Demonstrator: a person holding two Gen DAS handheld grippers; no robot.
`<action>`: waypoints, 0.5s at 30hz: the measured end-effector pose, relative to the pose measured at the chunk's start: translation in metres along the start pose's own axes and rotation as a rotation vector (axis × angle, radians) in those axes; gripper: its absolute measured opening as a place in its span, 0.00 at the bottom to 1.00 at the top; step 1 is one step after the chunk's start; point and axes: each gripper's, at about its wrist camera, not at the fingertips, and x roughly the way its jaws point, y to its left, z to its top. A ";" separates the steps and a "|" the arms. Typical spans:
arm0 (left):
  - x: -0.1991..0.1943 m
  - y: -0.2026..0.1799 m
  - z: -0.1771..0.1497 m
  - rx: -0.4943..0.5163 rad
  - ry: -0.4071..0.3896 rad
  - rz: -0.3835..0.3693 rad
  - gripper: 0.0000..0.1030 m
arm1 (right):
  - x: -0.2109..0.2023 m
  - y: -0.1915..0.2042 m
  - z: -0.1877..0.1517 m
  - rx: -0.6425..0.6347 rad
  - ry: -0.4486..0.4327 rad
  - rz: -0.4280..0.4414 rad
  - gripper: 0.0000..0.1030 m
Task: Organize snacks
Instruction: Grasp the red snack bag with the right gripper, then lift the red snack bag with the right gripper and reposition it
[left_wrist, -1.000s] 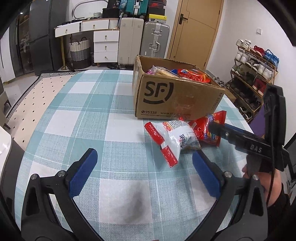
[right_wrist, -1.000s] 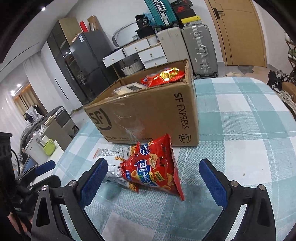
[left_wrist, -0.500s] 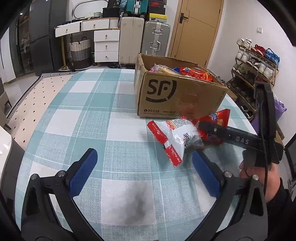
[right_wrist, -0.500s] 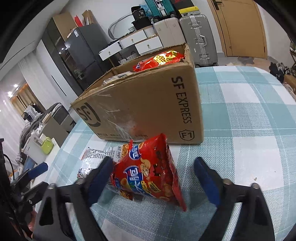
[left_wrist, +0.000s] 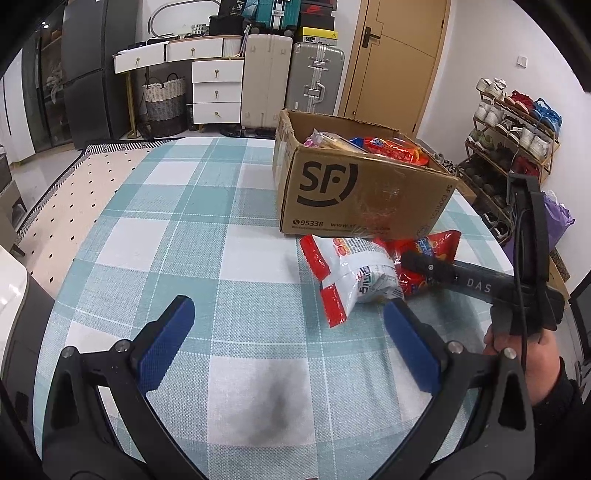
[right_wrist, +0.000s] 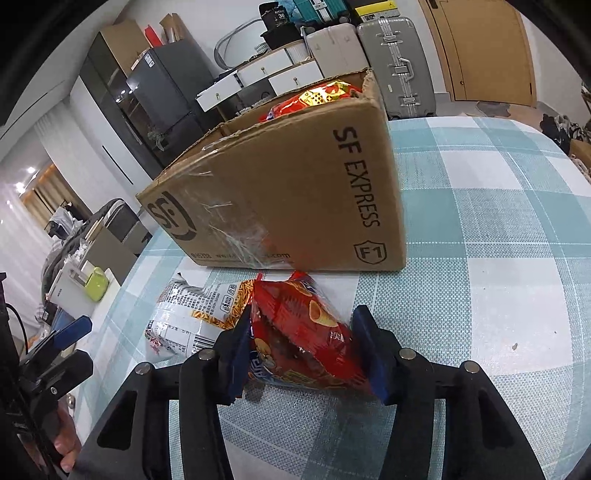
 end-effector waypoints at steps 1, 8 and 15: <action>0.000 0.000 0.000 0.000 0.002 0.000 0.99 | -0.001 0.000 0.000 0.000 -0.001 0.000 0.50; -0.003 0.002 0.000 -0.007 -0.002 -0.003 0.99 | -0.018 0.003 -0.004 0.008 -0.023 0.012 0.41; -0.005 -0.002 -0.002 -0.002 0.000 -0.012 0.99 | -0.033 0.005 -0.012 0.015 -0.032 0.038 0.34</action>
